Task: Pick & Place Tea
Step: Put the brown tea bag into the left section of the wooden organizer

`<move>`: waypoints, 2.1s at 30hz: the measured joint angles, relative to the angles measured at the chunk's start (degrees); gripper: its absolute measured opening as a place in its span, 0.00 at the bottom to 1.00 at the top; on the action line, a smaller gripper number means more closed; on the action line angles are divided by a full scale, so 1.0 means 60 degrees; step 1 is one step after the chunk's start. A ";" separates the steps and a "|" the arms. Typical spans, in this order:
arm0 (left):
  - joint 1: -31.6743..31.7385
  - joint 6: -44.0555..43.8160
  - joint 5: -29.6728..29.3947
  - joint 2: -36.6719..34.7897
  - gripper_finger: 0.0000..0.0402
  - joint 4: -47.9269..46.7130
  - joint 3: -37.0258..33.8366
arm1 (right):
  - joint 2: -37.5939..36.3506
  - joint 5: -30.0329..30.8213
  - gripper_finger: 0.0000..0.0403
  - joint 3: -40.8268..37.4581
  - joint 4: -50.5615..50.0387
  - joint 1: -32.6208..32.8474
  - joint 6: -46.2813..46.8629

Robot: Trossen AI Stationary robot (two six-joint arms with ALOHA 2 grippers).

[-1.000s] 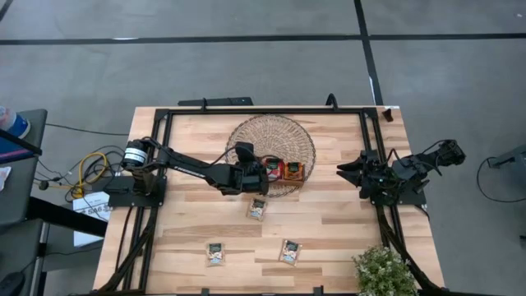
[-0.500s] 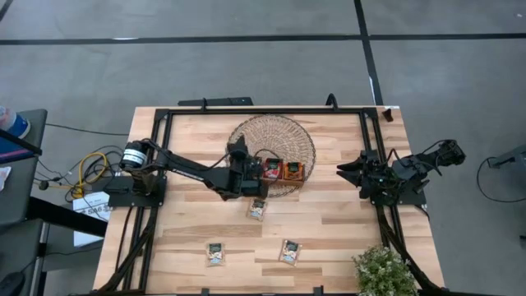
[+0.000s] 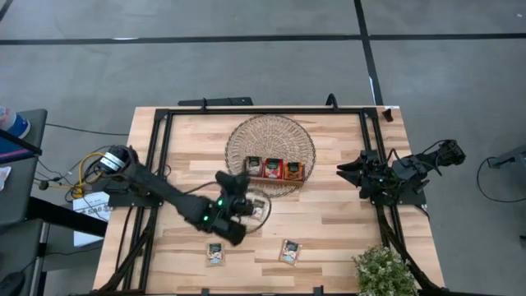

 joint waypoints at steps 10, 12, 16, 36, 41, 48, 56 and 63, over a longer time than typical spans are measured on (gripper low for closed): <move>-0.0608 -0.6169 0.5876 -0.0011 0.33 -0.0703 -0.0001 | 0.0003 -0.0001 0.30 0.0001 0.0000 0.0000 0.0738; -0.0550 -0.6485 0.6495 -0.0011 0.33 -0.0902 -0.0004 | 0.0001 -0.0007 0.30 -0.0001 0.0000 0.0000 0.1019; -0.0526 -0.6062 0.6886 -0.0011 0.33 -0.0736 -0.0004 | 0.0001 0.0000 0.30 0.0001 0.0000 0.0000 0.1098; 0.0500 -0.6502 1.0084 0.0011 0.33 0.1176 0.0096 | 0.0000 -0.0103 0.30 0.0001 -0.0068 0.0047 -0.0882; 0.1360 -0.6385 1.0655 0.0044 0.32 0.1095 0.0098 | 0.0003 -0.0106 0.30 0.0001 0.0001 0.0047 -0.1684; 0.2210 -0.6080 1.1534 0.0044 0.32 0.0796 0.0098 | 0.0000 -0.0106 0.30 0.0001 0.0000 0.0047 -0.1676; 0.2211 -0.6648 1.1516 0.0911 0.32 0.0805 0.0102 | 0.0002 -0.0102 0.30 0.0001 -0.0006 0.0047 -0.1676; 0.2139 -0.6552 1.2120 0.1616 0.32 0.1020 0.0102 | 0.0000 -0.0095 0.30 0.0001 -0.0015 0.0044 -0.1676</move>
